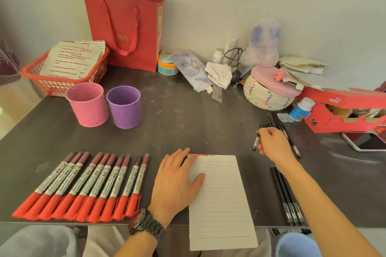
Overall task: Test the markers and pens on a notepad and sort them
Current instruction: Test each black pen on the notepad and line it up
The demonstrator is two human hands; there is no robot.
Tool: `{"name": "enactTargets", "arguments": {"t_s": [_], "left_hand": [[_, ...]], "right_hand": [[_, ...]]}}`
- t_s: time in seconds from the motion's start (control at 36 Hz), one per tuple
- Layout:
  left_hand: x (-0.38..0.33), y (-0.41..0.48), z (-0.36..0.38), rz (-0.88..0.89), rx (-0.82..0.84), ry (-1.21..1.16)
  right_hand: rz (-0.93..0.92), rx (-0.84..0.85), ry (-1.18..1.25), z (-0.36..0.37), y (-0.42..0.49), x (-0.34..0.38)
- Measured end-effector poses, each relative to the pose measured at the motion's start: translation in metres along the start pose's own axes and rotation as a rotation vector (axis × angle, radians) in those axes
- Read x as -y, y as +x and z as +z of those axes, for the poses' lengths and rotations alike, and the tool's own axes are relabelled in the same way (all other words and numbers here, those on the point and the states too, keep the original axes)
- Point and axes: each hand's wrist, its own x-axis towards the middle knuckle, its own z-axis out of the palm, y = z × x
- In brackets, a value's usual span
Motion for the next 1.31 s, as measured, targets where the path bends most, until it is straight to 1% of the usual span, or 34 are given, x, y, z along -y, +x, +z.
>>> {"name": "enactTargets", "arguments": {"t_s": [0.03, 0.08, 0.17, 0.19, 0.25, 0.31, 0.42, 0.56, 0.67, 0.83, 1.0, 1.11, 1.19, 1.31], "left_hand": [[0.000, 0.000, 0.000, 0.003, -0.001, 0.000], [0.000, 0.000, 0.001, 0.005, -0.004, -0.004], [-0.001, -0.002, 0.000, 0.011, -0.016, -0.024], [-0.001, -0.002, 0.000, 0.013, -0.024, -0.035], [-0.002, -0.003, -0.002, 0.022, -0.046, -0.073], [-0.003, -0.004, -0.004, 0.035, -0.077, -0.142], [-0.006, -0.009, -0.010, 0.120, -0.136, -0.250], [-0.009, -0.014, -0.011, 0.264, -0.138, -0.203], [-0.010, -0.015, -0.008, 0.323, -0.142, -0.128], [-0.006, -0.014, -0.005, 0.313, -0.170, -0.078], [-0.005, -0.013, -0.005, 0.319, -0.225, -0.071], [-0.006, -0.014, -0.006, 0.305, -0.216, -0.100], [-0.009, -0.016, -0.008, 0.303, -0.179, -0.108], [-0.011, -0.016, -0.007, 0.349, -0.163, -0.068]], "right_hand": [[0.023, 0.008, 0.121, 0.003, -0.010, 0.002], [0.040, 0.041, 0.286, 0.009, -0.034, 0.004], [0.072, 0.163, 0.608, 0.017, -0.070, 0.003], [0.074, 0.200, 0.682, 0.019, -0.081, 0.002], [0.063, 0.260, 0.749, 0.026, -0.099, -0.003], [0.040, 0.284, 0.768, 0.034, -0.110, -0.008], [-0.014, 0.239, 0.783, 0.047, -0.121, -0.018], [-0.157, 0.156, 0.718, 0.055, -0.128, -0.027], [-0.222, 0.200, 0.721, 0.055, -0.132, -0.028], [-0.253, 0.290, 0.716, 0.052, -0.133, -0.026], [-0.277, 0.290, 0.716, 0.053, -0.133, -0.026], [-0.285, 0.300, 0.677, 0.054, -0.131, -0.027], [-0.305, 0.334, 0.667, 0.052, -0.131, -0.028], [-0.320, 0.363, 0.635, 0.051, -0.131, -0.027]]}}
